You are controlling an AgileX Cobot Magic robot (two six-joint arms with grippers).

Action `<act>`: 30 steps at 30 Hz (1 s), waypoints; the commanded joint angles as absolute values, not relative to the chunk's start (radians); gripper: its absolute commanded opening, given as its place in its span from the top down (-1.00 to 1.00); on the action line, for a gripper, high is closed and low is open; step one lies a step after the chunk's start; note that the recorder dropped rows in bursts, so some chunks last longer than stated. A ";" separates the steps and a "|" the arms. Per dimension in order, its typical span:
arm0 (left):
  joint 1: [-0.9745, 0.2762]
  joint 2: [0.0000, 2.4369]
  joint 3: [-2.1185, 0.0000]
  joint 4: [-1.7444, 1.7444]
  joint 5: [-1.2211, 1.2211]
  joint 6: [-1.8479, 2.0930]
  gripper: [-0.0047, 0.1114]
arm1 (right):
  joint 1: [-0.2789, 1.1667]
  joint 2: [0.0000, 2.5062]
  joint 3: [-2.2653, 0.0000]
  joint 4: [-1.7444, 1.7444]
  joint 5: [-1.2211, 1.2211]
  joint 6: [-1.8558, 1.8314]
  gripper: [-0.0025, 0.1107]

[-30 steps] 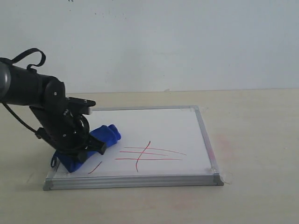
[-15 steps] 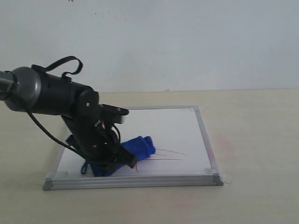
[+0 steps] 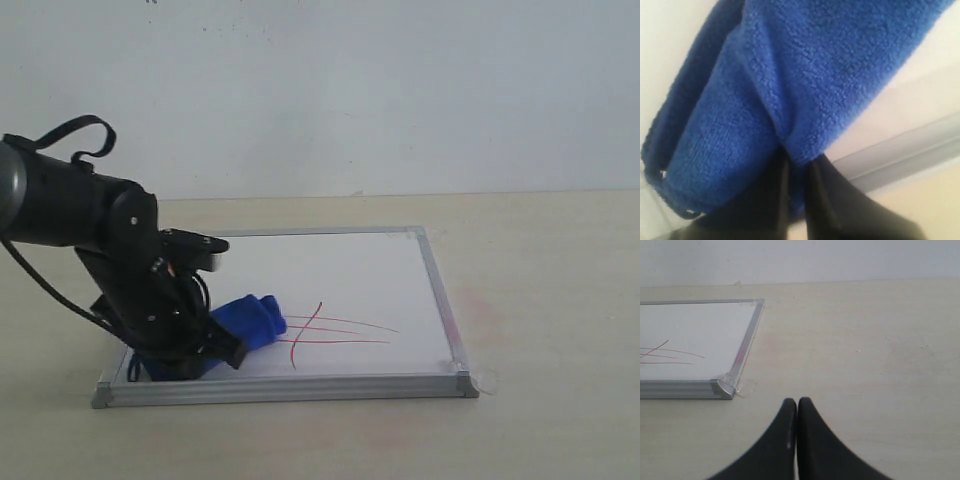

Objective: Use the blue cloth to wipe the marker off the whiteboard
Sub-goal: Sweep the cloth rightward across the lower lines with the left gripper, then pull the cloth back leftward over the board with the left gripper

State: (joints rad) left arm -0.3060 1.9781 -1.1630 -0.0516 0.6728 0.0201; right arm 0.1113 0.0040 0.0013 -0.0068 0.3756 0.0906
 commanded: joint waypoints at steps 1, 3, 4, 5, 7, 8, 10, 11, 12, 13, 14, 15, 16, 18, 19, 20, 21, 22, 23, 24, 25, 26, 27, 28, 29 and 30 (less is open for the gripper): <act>-0.446 2.054 -1.143 -0.195 0.678 0.032 0.85 | 0.109 0.000 0.000 -0.008 0.368 0.090 0.96; -0.500 2.085 -1.160 -0.226 0.660 0.032 0.85 | 0.109 0.000 0.000 -0.008 0.368 0.090 0.96; -0.521 2.100 -1.171 -0.234 0.650 0.032 0.85 | 0.109 0.000 0.000 -0.008 0.368 0.090 0.96; -0.544 2.115 -1.183 -0.252 0.642 0.032 0.85 | 0.109 0.000 0.000 -0.008 0.368 0.090 0.96; -0.586 2.141 -1.217 -0.276 0.636 0.032 0.85 | 0.109 0.000 0.000 -0.008 0.368 0.090 0.96; -0.603 2.151 -1.232 -0.286 0.636 0.038 0.85 | 0.109 0.000 0.000 -0.008 0.368 0.090 0.96; -0.640 2.163 -1.269 -0.308 0.638 0.046 0.85 | 0.109 0.000 0.000 -0.008 0.368 0.090 0.96; -0.656 2.166 -1.284 -0.324 0.643 0.046 0.85 | 0.109 0.000 0.000 -0.008 0.368 0.090 0.96; -0.671 2.168 -1.302 -0.331 0.647 0.046 0.85 | 0.109 0.000 0.000 -0.008 0.368 0.090 0.96; -0.684 2.170 -1.319 -0.333 0.652 0.046 0.85 | 0.109 0.000 0.000 -0.008 0.368 0.090 0.96; -0.693 2.170 -1.333 -0.333 0.656 0.046 0.85 | 0.109 0.000 0.000 -0.008 0.368 0.090 0.96; -0.699 2.170 -1.346 -0.333 0.667 0.046 0.85 | 0.109 0.000 0.000 -0.008 0.368 0.090 0.96; -0.702 2.170 -1.359 -0.333 0.683 0.046 0.85 | 0.109 0.000 0.000 -0.008 0.368 0.090 0.96; -0.702 2.170 -1.365 -0.324 0.704 0.046 0.85 | 0.109 0.000 0.000 -0.008 0.368 0.090 0.96; -0.702 2.170 -1.365 -0.311 0.716 0.046 0.85 | 0.109 0.000 0.000 -0.008 0.368 0.090 0.96; -0.697 2.170 -1.365 -0.285 0.729 0.041 0.85 | 0.109 0.000 0.000 -0.008 0.368 0.090 0.96; -0.692 2.170 -1.365 -0.252 0.742 0.030 0.85 | 0.109 0.000 0.000 -0.008 0.368 0.090 0.96; -0.683 2.170 -1.363 -0.223 0.757 0.011 0.85 | 0.109 0.000 0.000 -0.008 0.368 0.090 0.96; -0.674 2.168 -1.359 -0.206 0.764 -0.007 0.85 | 0.109 0.000 0.000 -0.008 0.368 0.090 0.96; -0.660 2.166 -1.352 -0.183 0.770 -0.031 0.85 | 0.109 0.000 0.000 -0.008 0.368 0.090 0.96; -0.646 2.160 -1.343 -0.160 0.774 -0.052 0.85 | 0.109 0.000 0.000 -0.008 0.368 0.090 0.96; -0.633 2.154 -1.334 -0.140 0.776 -0.066 0.85 | 0.109 0.000 0.000 -0.008 0.368 0.090 0.96; -0.617 2.147 -1.319 -0.118 0.778 -0.071 0.85 | 0.109 0.000 0.000 -0.008 0.368 0.090 0.96; -0.599 2.137 -1.303 -0.091 0.778 -0.082 0.85 | 0.109 0.000 0.000 -0.008 0.368 0.090 0.96; -0.580 2.128 -1.287 -0.072 0.781 -0.087 0.85 | 0.109 0.000 0.000 -0.008 0.368 0.090 0.96; -0.560 2.118 -1.265 -0.054 0.781 -0.093 0.85 | 0.109 0.000 0.000 -0.008 0.368 0.090 0.96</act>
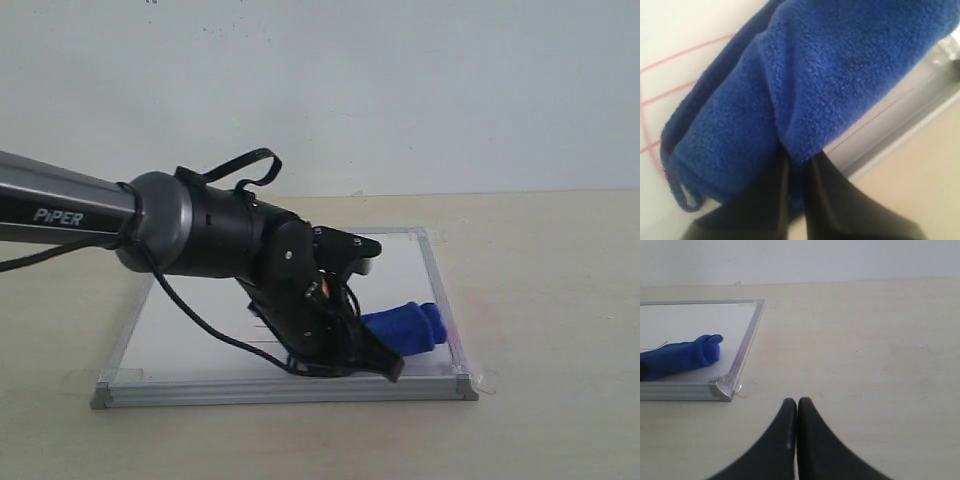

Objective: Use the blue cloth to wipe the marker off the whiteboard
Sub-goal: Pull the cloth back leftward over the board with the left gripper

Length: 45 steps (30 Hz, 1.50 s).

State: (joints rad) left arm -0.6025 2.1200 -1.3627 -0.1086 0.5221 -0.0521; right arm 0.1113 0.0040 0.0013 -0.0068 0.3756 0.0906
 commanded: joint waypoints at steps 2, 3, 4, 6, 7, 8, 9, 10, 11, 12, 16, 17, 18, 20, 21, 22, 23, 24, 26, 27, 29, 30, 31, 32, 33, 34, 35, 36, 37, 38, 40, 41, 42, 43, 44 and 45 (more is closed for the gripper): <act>-0.522 2.096 -1.218 -0.025 0.775 -0.100 0.85 | 0.109 0.000 0.000 -0.008 0.368 0.090 0.96; -0.501 2.084 -1.195 -0.016 0.766 -0.106 0.85 | 0.109 0.000 0.000 -0.008 0.368 0.090 0.96; -0.478 2.071 -1.173 -0.011 0.749 -0.106 0.85 | 0.109 0.000 0.000 -0.008 0.368 0.090 0.96; -0.438 2.052 -1.142 -0.011 0.704 -0.108 0.85 | 0.109 0.000 0.000 -0.008 0.368 0.090 0.96; -0.418 2.042 -1.131 -0.011 0.684 -0.114 0.85 | 0.109 0.000 0.000 -0.008 0.368 0.090 0.96; -0.400 2.037 -1.129 -0.015 0.674 -0.121 0.85 | 0.109 0.000 0.000 -0.008 0.368 0.090 0.96; -0.388 2.035 -1.129 -0.020 0.674 -0.120 0.85 | 0.109 0.000 0.000 -0.008 0.368 0.090 0.96; -0.378 2.035 -1.133 -0.032 0.676 -0.120 0.85 | 0.109 0.000 0.000 -0.008 0.368 0.090 0.96; -0.370 2.035 -1.135 -0.044 0.676 -0.120 0.85 | 0.109 0.000 0.000 -0.008 0.368 0.090 0.96; -0.370 2.035 -1.136 -0.050 0.672 -0.108 0.85 | 0.109 0.000 0.000 -0.008 0.368 0.090 0.96; -0.401 2.035 -1.140 -0.211 0.592 0.008 0.85 | 0.109 0.000 0.000 -0.008 0.368 0.090 0.96; -0.414 2.035 -1.140 -0.257 0.569 0.047 0.85 | 0.109 0.000 0.000 -0.008 0.368 0.090 0.96; -0.428 2.037 -1.140 -0.308 0.550 0.095 0.85 | 0.109 0.000 0.000 -0.008 0.368 0.090 0.96; -0.465 2.037 -1.142 -0.435 0.510 0.176 0.85 | 0.109 0.000 0.000 -0.008 0.368 0.090 0.96; -0.484 2.037 -1.145 -0.492 0.498 0.208 0.85 | 0.109 0.000 0.000 -0.008 0.364 0.090 0.96; -0.502 2.039 -1.159 -0.533 0.493 0.240 0.85 | 0.109 0.000 0.000 -0.008 0.363 0.090 0.96; -0.519 2.045 -1.172 -0.557 0.493 0.245 0.85 | 0.109 0.000 0.000 -0.008 0.363 0.090 0.96; -0.531 2.050 -1.192 -0.569 0.495 0.247 0.85 | 0.109 0.000 0.000 -0.008 0.366 0.090 0.96; -0.560 2.067 -1.235 -0.569 0.493 0.247 0.85 | 0.109 0.000 0.000 -0.008 0.366 0.090 0.96; -0.567 2.076 -1.252 -0.567 0.493 0.247 0.85 | 0.109 0.000 0.000 -0.008 0.366 0.090 0.96; -0.570 2.094 -1.289 -0.565 0.507 0.247 0.85 | 0.109 0.000 0.000 -0.008 0.366 0.090 0.96; -0.570 2.101 -1.302 -0.559 0.520 0.247 0.85 | 0.109 0.000 0.000 -0.008 0.366 0.090 0.96; -0.566 2.104 -1.311 -0.538 0.530 0.247 0.85 | 0.109 0.000 0.000 -0.008 0.366 0.090 0.96; -0.556 2.107 -1.313 -0.502 0.537 0.243 0.85 | 0.109 0.000 0.000 -0.008 0.366 0.090 0.96; -0.546 2.107 -1.313 -0.446 0.547 0.213 0.85 | 0.109 0.000 0.000 -0.008 0.366 0.090 0.96; -0.532 2.107 -1.313 -0.364 0.567 0.155 0.85 | 0.109 0.000 0.000 -0.008 0.366 0.090 0.96; -0.519 2.107 -1.313 -0.286 0.585 0.095 0.85 | 0.109 0.000 0.000 -0.008 0.366 0.090 0.96; -0.500 2.107 -1.313 -0.178 0.611 0.012 0.85 | 0.109 0.000 0.000 -0.008 0.366 0.090 0.96; -0.479 2.107 -1.313 -0.066 0.642 -0.070 0.85 | 0.109 0.000 0.000 -0.008 0.366 0.090 0.96; -0.460 2.107 -1.313 0.019 0.668 -0.146 0.85 | 0.109 0.000 0.000 -0.008 0.366 0.090 0.96; -0.411 2.107 -1.313 0.198 0.742 -0.252 0.85 | 0.109 0.000 0.000 -0.008 0.366 0.090 0.96; -0.391 2.107 -1.313 0.249 0.769 -0.273 0.85 | 0.109 0.000 0.000 -0.008 0.366 0.090 0.96; -0.367 2.107 -1.313 0.288 0.797 -0.282 0.85 | 0.109 0.000 0.000 -0.008 0.366 0.090 0.96; -0.345 2.107 -1.313 0.300 0.815 -0.280 0.85 | 0.109 0.000 0.000 -0.008 0.366 0.090 0.96; -0.326 2.107 -1.313 0.297 0.825 -0.280 0.85 | 0.109 0.000 0.000 -0.008 0.366 0.090 0.96; -0.316 2.107 -1.313 0.280 0.827 -0.277 0.85 | 0.109 0.000 0.000 -0.008 0.366 0.090 0.96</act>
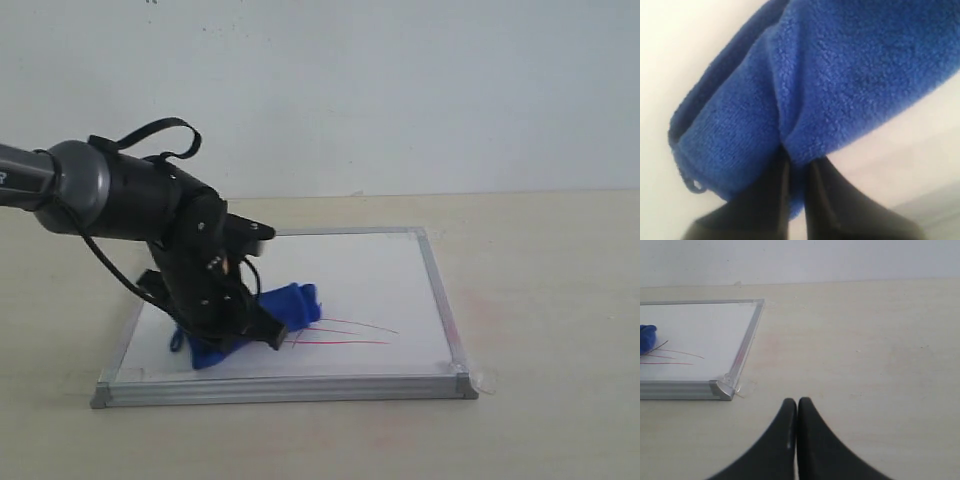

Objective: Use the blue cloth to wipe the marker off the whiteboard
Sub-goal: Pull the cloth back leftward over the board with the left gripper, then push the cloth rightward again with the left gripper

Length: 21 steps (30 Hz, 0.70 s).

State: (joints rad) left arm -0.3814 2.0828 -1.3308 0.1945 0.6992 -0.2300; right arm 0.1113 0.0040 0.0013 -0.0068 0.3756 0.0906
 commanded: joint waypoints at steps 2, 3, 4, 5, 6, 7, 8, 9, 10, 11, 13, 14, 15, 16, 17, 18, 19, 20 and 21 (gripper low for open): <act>-0.313 2.107 -1.313 0.208 0.810 -0.237 0.85 | 0.109 0.000 0.000 -0.008 0.366 0.090 0.96; -0.321 2.107 -1.313 0.163 0.791 -0.204 0.85 | 0.109 0.000 0.000 -0.008 0.366 0.090 0.96; -0.332 2.107 -1.313 0.101 0.759 -0.159 0.85 | 0.109 0.000 0.000 -0.008 0.366 0.090 0.96; -0.348 2.107 -1.313 0.039 0.723 -0.119 0.85 | 0.109 0.000 0.000 -0.008 0.366 0.090 0.96; -0.363 2.107 -1.313 -0.011 0.694 -0.086 0.85 | 0.109 0.000 0.000 -0.008 0.366 0.090 0.96; -0.386 2.107 -1.313 -0.066 0.653 -0.055 0.85 | 0.109 0.000 0.000 -0.008 0.366 0.090 0.96; -0.410 2.107 -1.313 -0.117 0.611 -0.030 0.85 | 0.109 0.000 0.000 -0.008 0.366 0.090 0.96; -0.438 2.107 -1.313 -0.162 0.572 -0.017 0.85 | 0.109 0.000 0.000 -0.008 0.366 0.090 0.96; -0.467 2.108 -1.313 -0.197 0.535 0.000 0.85 | 0.109 0.000 0.000 -0.008 0.366 0.090 0.96; -0.495 2.113 -1.318 -0.214 0.506 0.009 0.85 | 0.109 0.000 0.000 -0.008 0.366 0.090 0.96; -0.549 2.123 -1.340 -0.222 0.481 0.009 0.85 | 0.109 0.000 0.000 -0.008 0.366 0.090 0.96; -0.575 2.131 -1.355 -0.220 0.481 0.011 0.85 | 0.109 0.000 0.000 -0.008 0.366 0.090 0.96; -0.594 2.139 -1.366 -0.220 0.485 0.025 0.85 | 0.109 0.000 0.000 -0.008 0.366 0.090 0.96; -0.614 2.144 -1.378 -0.206 0.486 0.036 0.85 | 0.109 0.000 0.000 -0.008 0.366 0.090 0.96; -0.627 2.149 -1.386 -0.176 0.486 0.038 0.85 | 0.109 0.000 0.000 -0.008 0.366 0.090 0.96; -0.633 2.149 -1.390 -0.140 0.490 0.038 0.85 | 0.109 0.000 0.000 -0.008 0.366 0.090 0.96; -0.633 2.149 -1.390 -0.105 0.497 0.034 0.85 | 0.109 0.000 0.000 -0.008 0.366 0.090 0.96; -0.627 2.149 -1.390 -0.060 0.511 0.014 0.85 | 0.109 0.000 0.000 -0.008 0.366 0.090 0.96; -0.618 2.149 -1.390 -0.010 0.528 -0.014 0.85 | 0.109 0.000 0.000 -0.008 0.366 0.090 0.96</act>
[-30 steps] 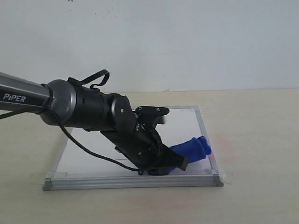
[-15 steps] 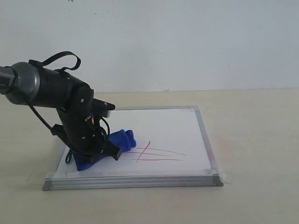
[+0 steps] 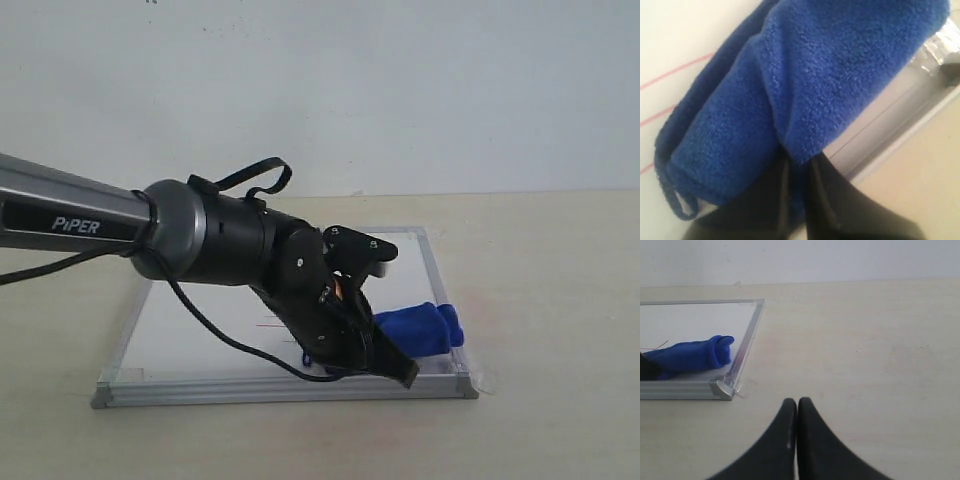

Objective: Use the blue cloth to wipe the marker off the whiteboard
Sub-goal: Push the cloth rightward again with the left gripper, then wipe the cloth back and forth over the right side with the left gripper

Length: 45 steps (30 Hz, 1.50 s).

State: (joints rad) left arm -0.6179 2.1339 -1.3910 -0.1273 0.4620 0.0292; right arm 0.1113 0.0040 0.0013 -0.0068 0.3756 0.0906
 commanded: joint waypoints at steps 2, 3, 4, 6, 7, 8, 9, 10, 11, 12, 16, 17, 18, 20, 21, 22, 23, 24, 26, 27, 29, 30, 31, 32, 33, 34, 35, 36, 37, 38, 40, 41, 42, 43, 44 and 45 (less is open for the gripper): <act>-0.585 2.149 -1.390 0.150 0.592 -0.127 0.85 | 0.109 0.000 0.000 -0.008 0.366 0.090 0.96; -0.564 2.149 -1.390 0.240 0.632 -0.195 0.85 | 0.109 0.000 0.000 -0.008 0.366 0.090 0.96; -0.545 2.149 -1.390 0.309 0.668 -0.259 0.85 | 0.109 0.000 0.000 -0.008 0.366 0.090 0.96; -0.496 2.149 -1.390 0.451 0.755 -0.358 0.85 | 0.109 0.000 0.000 -0.008 0.366 0.090 0.96; -0.472 2.149 -1.390 0.486 0.783 -0.380 0.85 | 0.109 0.000 0.000 -0.008 0.366 0.090 0.96; -0.448 2.146 -1.390 0.497 0.804 -0.385 0.85 | 0.109 0.000 0.000 -0.008 0.366 0.090 0.96; -0.428 2.144 -1.390 0.485 0.811 -0.383 0.85 | 0.109 0.000 0.000 -0.008 0.366 0.090 0.96; -0.417 2.144 -1.390 0.456 0.811 -0.375 0.85 | 0.109 0.000 0.000 -0.008 0.366 0.090 0.96; -0.412 2.144 -1.390 0.413 0.804 -0.359 0.85 | 0.109 0.000 0.000 -0.008 0.366 0.090 0.96; -0.412 2.144 -1.390 0.357 0.782 -0.329 0.85 | 0.109 0.000 0.000 -0.008 0.366 0.090 0.96; -0.463 2.144 -1.390 0.092 0.659 -0.153 0.85 | 0.109 0.000 0.000 -0.008 0.366 0.090 0.96; -0.491 2.146 -1.390 0.024 0.616 -0.117 0.85 | 0.109 0.000 0.000 -0.008 0.366 0.090 0.96; -0.513 2.148 -1.390 -0.012 0.591 -0.101 0.85 | 0.109 0.000 0.000 -0.008 0.366 0.090 0.96; -0.572 2.160 -1.392 -0.068 0.527 -0.092 0.85 | 0.109 0.000 0.000 -0.008 0.366 0.090 0.96; -0.603 2.167 -1.397 -0.077 0.494 -0.092 0.85 | 0.109 0.000 0.000 -0.008 0.366 0.090 0.96; -0.627 2.172 -1.402 -0.082 0.471 -0.094 0.85 | 0.109 0.000 0.000 -0.008 0.366 0.090 0.96; -0.659 2.185 -1.412 -0.082 0.447 -0.094 0.85 | 0.109 0.000 0.000 -0.008 0.366 0.090 0.96; -0.676 2.191 -1.425 -0.075 0.445 -0.092 0.85 | 0.109 0.000 0.000 -0.008 0.366 0.090 0.96; -0.698 2.207 -1.457 -0.033 0.465 -0.097 0.85 | 0.109 0.000 0.000 -0.008 0.366 0.090 0.96; -0.698 2.211 -1.469 -0.010 0.485 -0.104 0.85 | 0.109 0.000 0.000 -0.008 0.366 0.090 0.96; -0.690 2.212 -1.490 0.083 0.545 -0.139 0.85 | 0.109 0.000 0.000 -0.008 0.366 0.090 0.96; -0.678 2.210 -1.496 0.158 0.584 -0.171 0.85 | 0.109 0.000 0.000 -0.008 0.366 0.090 0.96; -0.663 2.210 -1.505 0.243 0.630 -0.223 0.85 | 0.109 0.000 0.000 -0.008 0.366 0.090 0.96; -0.647 2.210 -1.513 0.331 0.682 -0.279 0.85 | 0.109 0.000 0.000 -0.008 0.366 0.090 0.96; -0.615 2.210 -1.518 0.477 0.767 -0.357 0.85 | 0.109 0.000 0.000 -0.008 0.366 0.090 0.96; -0.596 2.210 -1.518 0.543 0.811 -0.383 0.85 | 0.109 0.000 0.000 -0.008 0.366 0.090 0.96; -0.561 2.210 -1.518 0.615 0.871 -0.426 0.85 | 0.109 0.000 0.000 -0.008 0.366 0.090 0.96; -0.542 2.210 -1.518 0.627 0.884 -0.455 0.85 | 0.109 0.000 0.000 -0.008 0.366 0.090 0.96; -0.519 2.208 -1.518 0.594 0.882 -0.488 0.85 | 0.109 0.000 0.000 -0.008 0.366 0.090 0.96; -0.519 2.208 -1.518 0.559 0.863 -0.484 0.85 | 0.109 0.000 0.000 -0.008 0.366 0.090 0.96; -0.546 2.208 -1.518 0.406 0.767 -0.387 0.85 | 0.109 0.000 0.000 -0.008 0.366 0.090 0.96; -0.578 2.208 -1.518 0.295 0.704 -0.271 0.85 | 0.109 0.000 0.000 -0.008 0.366 0.090 0.96; -0.625 2.208 -1.518 0.218 0.639 -0.225 0.85 | 0.109 0.000 0.000 -0.008 0.366 0.090 0.96; -0.645 2.208 -1.518 0.208 0.611 -0.228 0.85 | 0.109 0.000 0.000 -0.008 0.366 0.090 0.96; -0.696 2.208 -1.518 0.194 0.529 -0.230 0.85 | 0.109 0.000 0.000 -0.008 0.366 0.090 0.96; -0.729 2.208 -1.520 0.194 0.484 -0.230 0.85 | 0.109 0.000 0.000 -0.008 0.366 0.090 0.96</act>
